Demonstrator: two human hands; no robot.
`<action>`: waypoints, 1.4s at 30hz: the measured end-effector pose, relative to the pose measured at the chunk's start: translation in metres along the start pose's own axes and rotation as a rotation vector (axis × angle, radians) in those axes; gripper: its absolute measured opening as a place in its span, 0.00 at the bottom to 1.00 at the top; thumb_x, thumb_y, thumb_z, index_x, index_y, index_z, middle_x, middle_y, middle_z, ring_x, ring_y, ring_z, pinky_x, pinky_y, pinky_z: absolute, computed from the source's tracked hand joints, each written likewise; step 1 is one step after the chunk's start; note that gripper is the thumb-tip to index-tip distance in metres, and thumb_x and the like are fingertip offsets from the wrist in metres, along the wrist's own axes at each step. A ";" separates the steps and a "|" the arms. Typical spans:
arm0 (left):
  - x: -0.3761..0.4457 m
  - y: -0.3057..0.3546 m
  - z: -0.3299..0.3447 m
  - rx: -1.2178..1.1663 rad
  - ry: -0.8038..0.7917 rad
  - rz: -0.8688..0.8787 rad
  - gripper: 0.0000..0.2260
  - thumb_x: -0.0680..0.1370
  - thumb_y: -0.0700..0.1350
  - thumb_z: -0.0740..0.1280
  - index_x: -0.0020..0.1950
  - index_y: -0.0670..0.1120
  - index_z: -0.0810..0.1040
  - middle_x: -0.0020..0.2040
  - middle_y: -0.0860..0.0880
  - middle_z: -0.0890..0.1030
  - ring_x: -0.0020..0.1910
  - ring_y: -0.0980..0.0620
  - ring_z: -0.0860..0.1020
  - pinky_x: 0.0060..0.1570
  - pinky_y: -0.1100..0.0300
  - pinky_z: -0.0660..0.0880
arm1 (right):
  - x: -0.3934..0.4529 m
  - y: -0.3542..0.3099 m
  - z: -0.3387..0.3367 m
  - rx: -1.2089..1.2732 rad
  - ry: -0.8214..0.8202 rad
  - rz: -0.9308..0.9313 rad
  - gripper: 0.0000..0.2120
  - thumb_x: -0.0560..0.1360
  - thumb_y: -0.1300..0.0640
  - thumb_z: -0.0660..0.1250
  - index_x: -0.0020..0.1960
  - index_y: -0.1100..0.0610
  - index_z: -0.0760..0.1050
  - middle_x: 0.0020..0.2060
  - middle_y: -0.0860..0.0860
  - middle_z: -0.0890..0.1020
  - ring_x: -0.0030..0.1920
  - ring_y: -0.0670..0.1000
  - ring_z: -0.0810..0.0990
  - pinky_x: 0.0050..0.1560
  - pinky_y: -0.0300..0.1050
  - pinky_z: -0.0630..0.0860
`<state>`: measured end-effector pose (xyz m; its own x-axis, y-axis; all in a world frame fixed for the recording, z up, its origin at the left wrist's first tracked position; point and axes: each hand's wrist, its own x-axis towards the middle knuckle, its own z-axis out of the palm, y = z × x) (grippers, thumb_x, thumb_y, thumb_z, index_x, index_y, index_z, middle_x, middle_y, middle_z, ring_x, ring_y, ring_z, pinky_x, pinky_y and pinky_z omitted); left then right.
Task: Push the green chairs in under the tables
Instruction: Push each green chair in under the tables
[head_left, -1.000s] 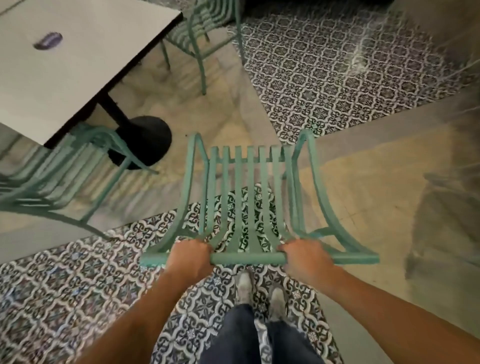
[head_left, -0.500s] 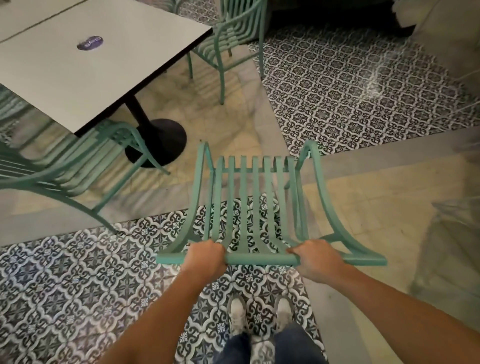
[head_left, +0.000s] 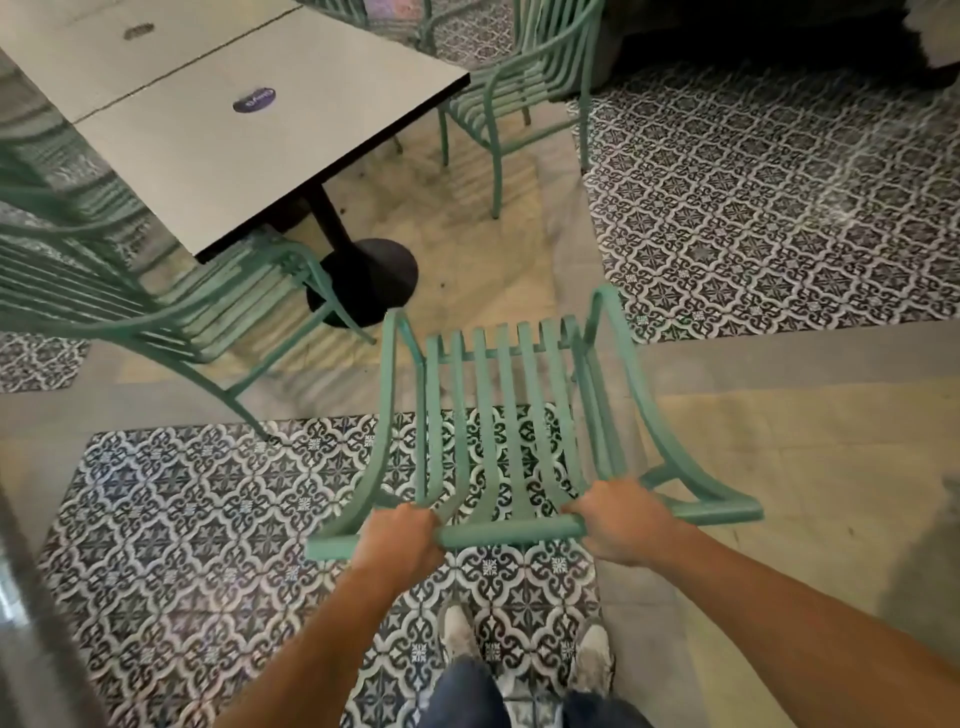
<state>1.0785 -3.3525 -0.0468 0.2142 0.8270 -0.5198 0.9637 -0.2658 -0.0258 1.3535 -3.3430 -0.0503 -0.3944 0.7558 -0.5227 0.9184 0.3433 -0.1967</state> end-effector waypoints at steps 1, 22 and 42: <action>0.000 0.005 0.001 -0.007 -0.006 -0.023 0.11 0.79 0.52 0.60 0.58 0.53 0.77 0.43 0.56 0.78 0.37 0.57 0.78 0.43 0.61 0.80 | 0.000 0.005 -0.001 -0.002 -0.002 -0.023 0.10 0.73 0.56 0.64 0.53 0.48 0.79 0.33 0.44 0.76 0.34 0.46 0.77 0.35 0.37 0.75; 0.068 0.088 -0.032 -0.204 -0.026 -0.314 0.09 0.80 0.48 0.61 0.54 0.47 0.78 0.44 0.53 0.79 0.36 0.55 0.79 0.41 0.60 0.80 | 0.074 0.124 -0.093 -0.303 -0.052 -0.278 0.10 0.73 0.53 0.60 0.52 0.49 0.77 0.45 0.51 0.83 0.48 0.54 0.82 0.41 0.44 0.68; 0.128 0.174 -0.079 -0.452 0.051 -0.561 0.19 0.75 0.64 0.62 0.60 0.55 0.77 0.45 0.58 0.79 0.44 0.57 0.78 0.48 0.60 0.77 | 0.123 0.235 -0.139 -0.280 -0.030 -0.456 0.15 0.71 0.46 0.63 0.55 0.46 0.80 0.42 0.48 0.83 0.43 0.48 0.81 0.45 0.43 0.78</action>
<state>1.2860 -3.2540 -0.0499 -0.3354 0.8037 -0.4915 0.9001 0.4274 0.0846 1.5166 -3.0921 -0.0452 -0.7466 0.4807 -0.4600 0.6093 0.7717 -0.1823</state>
